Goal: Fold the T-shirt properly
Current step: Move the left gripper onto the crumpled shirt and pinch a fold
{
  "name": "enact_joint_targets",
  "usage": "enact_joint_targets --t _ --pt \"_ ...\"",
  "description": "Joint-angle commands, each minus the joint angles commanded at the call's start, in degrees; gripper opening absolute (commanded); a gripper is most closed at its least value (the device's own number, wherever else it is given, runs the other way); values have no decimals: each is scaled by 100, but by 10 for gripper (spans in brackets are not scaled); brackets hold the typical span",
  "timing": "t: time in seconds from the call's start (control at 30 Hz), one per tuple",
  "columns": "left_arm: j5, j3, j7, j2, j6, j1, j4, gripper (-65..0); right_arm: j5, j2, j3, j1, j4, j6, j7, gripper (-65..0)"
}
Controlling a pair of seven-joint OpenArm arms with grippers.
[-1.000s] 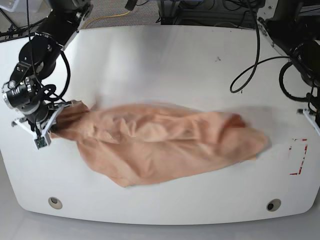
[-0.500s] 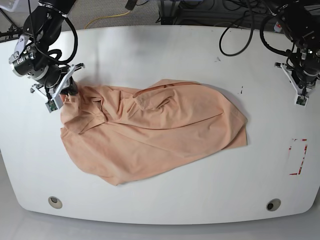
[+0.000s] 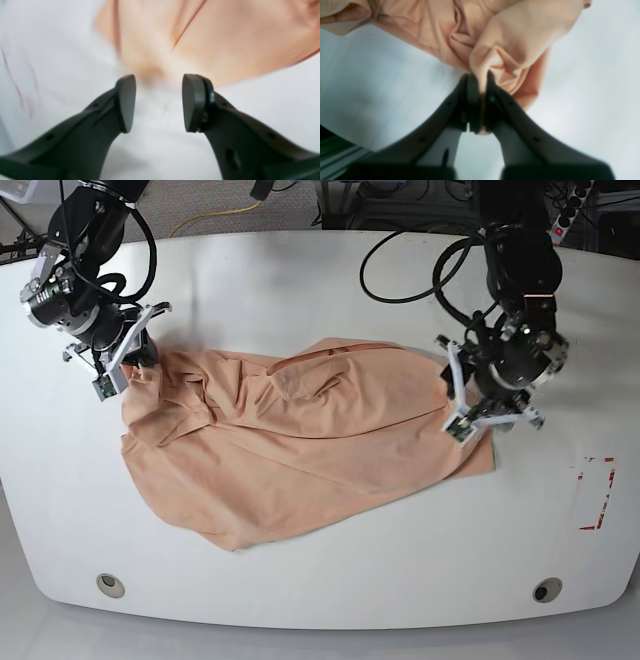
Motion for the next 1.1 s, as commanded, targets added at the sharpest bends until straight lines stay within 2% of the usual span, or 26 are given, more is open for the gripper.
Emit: enact_joint_targets --t 0.27,0.37,0.53,0.7,1.0,1.1 --pt "-18 1802 0 -9 0 -976 -888 -356 -9 0 26 9 0 0 18 -650" --pt "-422 2180 0 9 0 -1204 -1248 -356 -9 0 26 18 0 0 18 -650" --pt "-1099 2347 0 35 0 -1442 -1705 -356 -9 0 26 35 -9 0 18 -650" --pt "-1741 2347 0 264 0 -1530 -2215 -285 -18 0 26 44 -9 0 26 -650" --pt "-1829 2356 -9 844 0 -1618 -2963 -283 -18 -141 26 53 -9 0 26 -650" --pt "-1829 2787 -220 914 0 -1776 -3314 -283 -18 -141 26 53 -9 0 26 -650"
